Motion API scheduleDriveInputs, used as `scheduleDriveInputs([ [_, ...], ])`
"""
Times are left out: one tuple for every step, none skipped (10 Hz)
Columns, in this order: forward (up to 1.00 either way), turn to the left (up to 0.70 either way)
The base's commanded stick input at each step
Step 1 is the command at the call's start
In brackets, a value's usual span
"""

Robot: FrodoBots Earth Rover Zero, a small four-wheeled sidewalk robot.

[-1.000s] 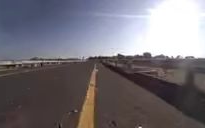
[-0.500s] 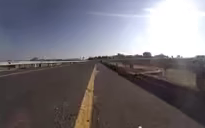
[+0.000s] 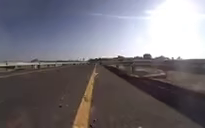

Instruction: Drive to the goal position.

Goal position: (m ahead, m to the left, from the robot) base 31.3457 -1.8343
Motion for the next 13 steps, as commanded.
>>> scheduleDriveInputs([
  [0.70,0.00],
  [0.70,0.00],
  [0.70,0.00],
  [0.70,0.00],
  [0.70,0.00],
  [0.70,0.00],
  [0.70,0.00],
  [0.70,0.00],
  [0.70,0.00],
  [0.70,0.00],
  [0.70,0.00],
  [0.70,0.00],
  [0.70,0.00],
])
